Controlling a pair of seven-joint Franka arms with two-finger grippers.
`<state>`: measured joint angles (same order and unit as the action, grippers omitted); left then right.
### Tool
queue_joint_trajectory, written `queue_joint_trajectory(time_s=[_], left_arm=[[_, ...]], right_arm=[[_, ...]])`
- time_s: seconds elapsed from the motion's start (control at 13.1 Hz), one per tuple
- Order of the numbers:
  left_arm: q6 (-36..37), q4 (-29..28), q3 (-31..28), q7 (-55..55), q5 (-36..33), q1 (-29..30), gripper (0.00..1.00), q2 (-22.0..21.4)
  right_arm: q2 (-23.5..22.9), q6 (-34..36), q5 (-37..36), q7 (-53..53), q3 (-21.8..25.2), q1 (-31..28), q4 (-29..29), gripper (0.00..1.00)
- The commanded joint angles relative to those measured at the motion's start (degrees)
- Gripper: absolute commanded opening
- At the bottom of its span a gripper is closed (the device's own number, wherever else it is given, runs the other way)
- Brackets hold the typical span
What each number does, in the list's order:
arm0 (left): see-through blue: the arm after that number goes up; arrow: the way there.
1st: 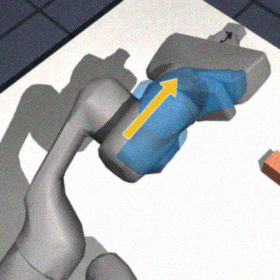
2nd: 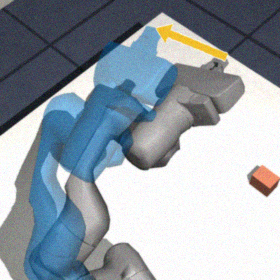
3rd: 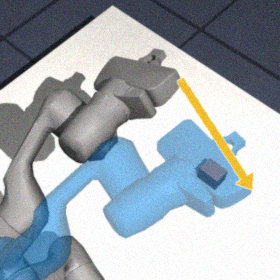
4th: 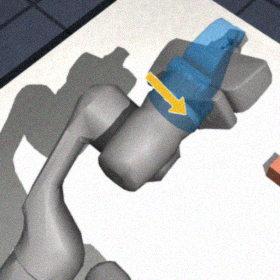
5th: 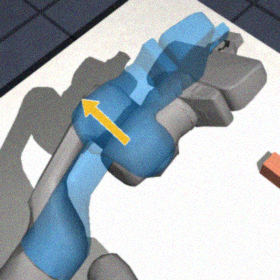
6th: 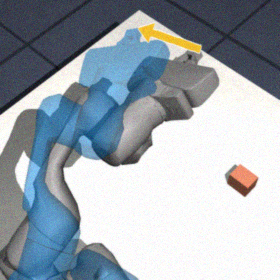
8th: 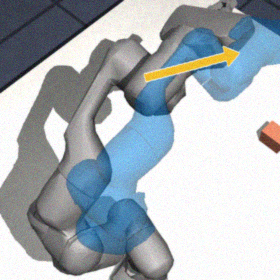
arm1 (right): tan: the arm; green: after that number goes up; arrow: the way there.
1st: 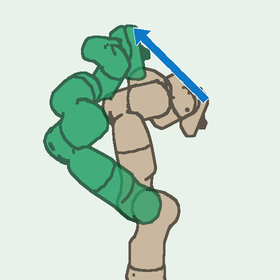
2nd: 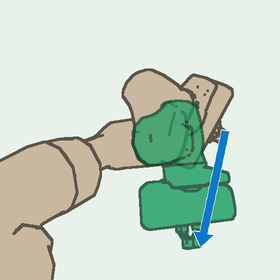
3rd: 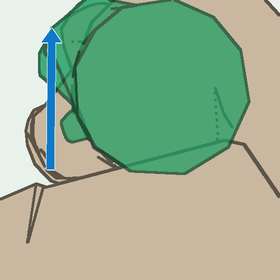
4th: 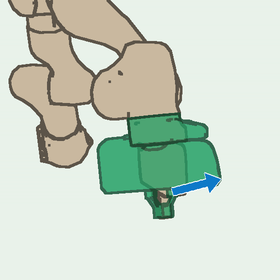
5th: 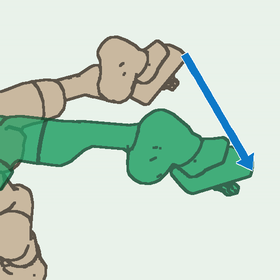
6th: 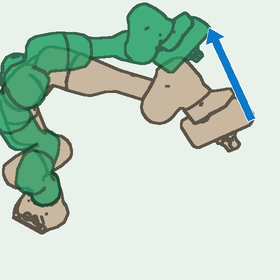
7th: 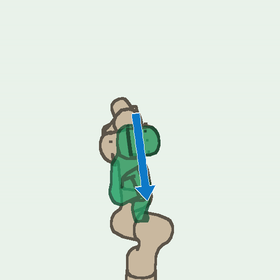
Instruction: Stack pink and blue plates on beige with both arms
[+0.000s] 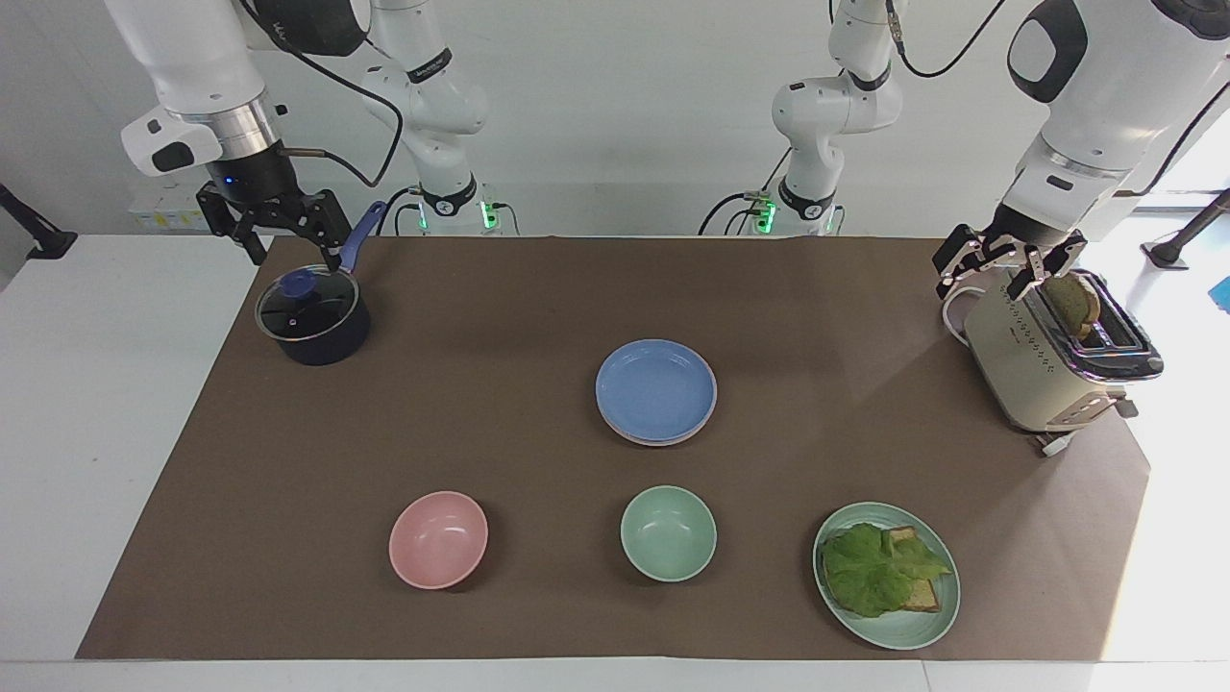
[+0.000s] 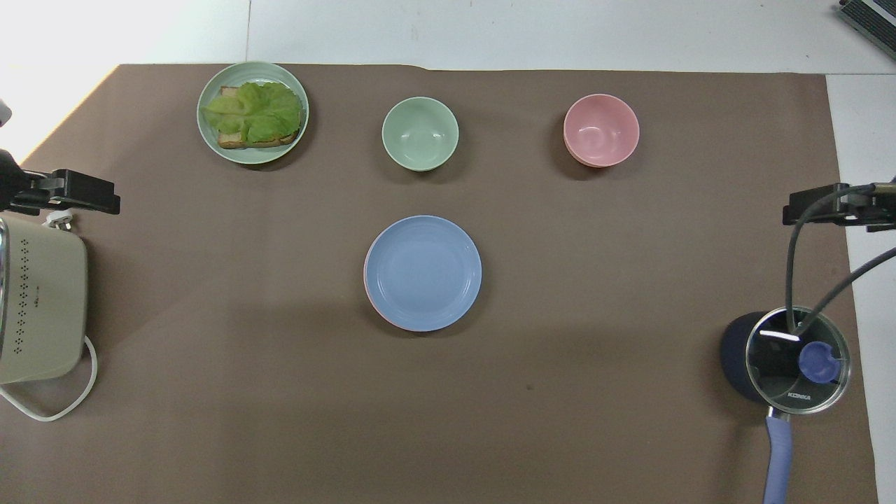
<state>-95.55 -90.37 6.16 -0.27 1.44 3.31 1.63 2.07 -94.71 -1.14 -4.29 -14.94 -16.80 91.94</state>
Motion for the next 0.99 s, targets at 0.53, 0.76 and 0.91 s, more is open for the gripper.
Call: queue_joint_trajectory(time_s=[0.53,0.76,0.91], left_arm=[[0.8,-0.2,0.1,-0.7,-0.7,0.2,1.00,-0.4],[0.8,-0.2,0.1,-0.7,-0.7,0.2,1.00,-0.4],[0.8,-0.2,0.1,-0.7,-0.7,0.2,1.00,-0.4]], right_arm=[[-2.3,4.6,-0.7,-0.3,-0.2,2.0,-4.0,1.00],[-2.3,6.4,-0.7,-0.3,4.6,6.6,-4.8,1.00],[-1.9,6.9,-0.1,-0.3,11.7,12.9,-4.8,1.00]])
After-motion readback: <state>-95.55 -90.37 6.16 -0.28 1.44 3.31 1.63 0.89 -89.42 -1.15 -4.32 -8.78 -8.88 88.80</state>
